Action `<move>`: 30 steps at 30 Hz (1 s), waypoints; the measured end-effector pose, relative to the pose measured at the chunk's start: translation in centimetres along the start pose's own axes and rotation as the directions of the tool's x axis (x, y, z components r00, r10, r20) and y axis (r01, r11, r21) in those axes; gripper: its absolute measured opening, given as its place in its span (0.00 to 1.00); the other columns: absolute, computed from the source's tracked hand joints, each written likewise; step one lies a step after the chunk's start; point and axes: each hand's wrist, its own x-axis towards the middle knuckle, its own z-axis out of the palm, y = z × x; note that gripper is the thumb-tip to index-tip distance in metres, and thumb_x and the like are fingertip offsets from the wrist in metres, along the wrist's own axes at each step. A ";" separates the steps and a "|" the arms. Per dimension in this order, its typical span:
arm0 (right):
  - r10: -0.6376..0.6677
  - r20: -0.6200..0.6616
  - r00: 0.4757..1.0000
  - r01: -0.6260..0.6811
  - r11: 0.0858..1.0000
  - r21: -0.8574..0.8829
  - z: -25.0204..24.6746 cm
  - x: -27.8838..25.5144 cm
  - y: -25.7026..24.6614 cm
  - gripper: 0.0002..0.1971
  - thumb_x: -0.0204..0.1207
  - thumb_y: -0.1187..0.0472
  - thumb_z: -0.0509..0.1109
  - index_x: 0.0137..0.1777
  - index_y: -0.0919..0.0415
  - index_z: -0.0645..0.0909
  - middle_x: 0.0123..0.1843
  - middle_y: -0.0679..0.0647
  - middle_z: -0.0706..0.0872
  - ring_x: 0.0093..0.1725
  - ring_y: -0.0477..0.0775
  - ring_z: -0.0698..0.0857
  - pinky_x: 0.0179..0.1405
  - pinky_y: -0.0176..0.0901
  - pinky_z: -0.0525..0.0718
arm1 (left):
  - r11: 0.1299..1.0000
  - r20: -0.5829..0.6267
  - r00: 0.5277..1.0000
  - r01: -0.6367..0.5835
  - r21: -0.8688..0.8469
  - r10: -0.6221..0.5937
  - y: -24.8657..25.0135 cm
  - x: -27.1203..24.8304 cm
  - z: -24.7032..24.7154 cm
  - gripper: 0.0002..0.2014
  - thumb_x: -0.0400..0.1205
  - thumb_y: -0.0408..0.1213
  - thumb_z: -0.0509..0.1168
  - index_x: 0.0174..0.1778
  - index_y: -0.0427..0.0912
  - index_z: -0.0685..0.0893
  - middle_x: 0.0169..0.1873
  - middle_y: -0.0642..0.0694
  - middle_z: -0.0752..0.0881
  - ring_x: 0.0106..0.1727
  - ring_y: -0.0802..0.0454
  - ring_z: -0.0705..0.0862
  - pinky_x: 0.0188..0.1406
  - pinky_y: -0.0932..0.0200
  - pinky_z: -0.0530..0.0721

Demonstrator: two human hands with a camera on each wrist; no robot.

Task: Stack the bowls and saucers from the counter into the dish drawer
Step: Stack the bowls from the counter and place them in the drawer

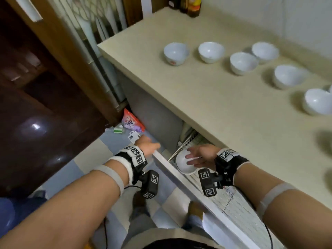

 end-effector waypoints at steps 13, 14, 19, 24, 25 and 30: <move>-0.161 -0.423 0.892 0.326 0.877 0.352 -2.5 -5.5 -9.8 0.13 0.83 0.63 0.66 0.63 0.68 0.83 0.54 0.63 0.89 0.51 0.65 0.91 0.53 0.50 0.85 | 0.959 0.282 0.932 -0.162 -0.235 0.227 15.2 6.3 -12.9 0.08 0.85 0.36 0.63 0.58 0.39 0.80 0.48 0.42 0.87 0.54 0.43 0.87 0.64 0.47 0.82; -0.152 -0.441 0.885 0.336 0.864 0.375 -3.1 -5.0 -10.0 0.13 0.82 0.63 0.66 0.62 0.67 0.83 0.55 0.62 0.89 0.51 0.64 0.91 0.54 0.51 0.85 | 0.953 0.286 0.928 -0.164 -0.256 0.237 16.2 7.1 -13.1 0.11 0.85 0.37 0.63 0.62 0.38 0.79 0.50 0.41 0.87 0.54 0.42 0.87 0.64 0.46 0.82; -0.087 -0.511 0.855 0.369 0.794 0.482 -6.0 -2.2 -13.0 0.10 0.81 0.63 0.68 0.59 0.65 0.83 0.52 0.61 0.89 0.49 0.64 0.91 0.54 0.52 0.85 | 0.920 0.219 0.949 -0.133 -0.370 0.225 20.3 11.9 -14.5 0.22 0.87 0.37 0.63 0.76 0.37 0.71 0.63 0.35 0.82 0.61 0.36 0.87 0.62 0.44 0.84; 0.001 -0.589 0.808 0.425 0.690 0.586 -8.7 0.6 -17.1 0.06 0.83 0.64 0.64 0.57 0.63 0.77 0.54 0.62 0.83 0.48 0.67 0.89 0.60 0.59 0.86 | 0.913 0.221 0.953 -0.106 -0.395 0.206 23.1 15.8 -15.6 0.21 0.86 0.34 0.64 0.75 0.34 0.72 0.44 0.40 0.81 0.65 0.31 0.86 0.52 0.47 0.87; 0.014 -0.604 0.797 0.439 0.673 0.595 -9.2 1.0 -18.0 0.08 0.84 0.63 0.64 0.60 0.63 0.76 0.56 0.62 0.83 0.50 0.67 0.89 0.61 0.60 0.86 | 0.908 0.232 0.950 -0.101 -0.407 0.210 23.6 16.6 -15.7 0.21 0.87 0.34 0.62 0.76 0.36 0.71 0.43 0.41 0.80 0.62 0.31 0.87 0.49 0.48 0.87; 0.130 -0.651 0.748 0.477 0.576 0.664 -12.4 3.2 -21.4 0.12 0.83 0.60 0.66 0.59 0.68 0.74 0.60 0.62 0.80 0.54 0.68 0.91 0.58 0.65 0.88 | 0.903 0.245 0.934 -0.147 -0.403 0.262 25.6 22.0 -15.9 0.24 0.87 0.33 0.61 0.79 0.40 0.66 0.68 0.31 0.79 0.40 0.36 0.90 0.39 0.47 0.91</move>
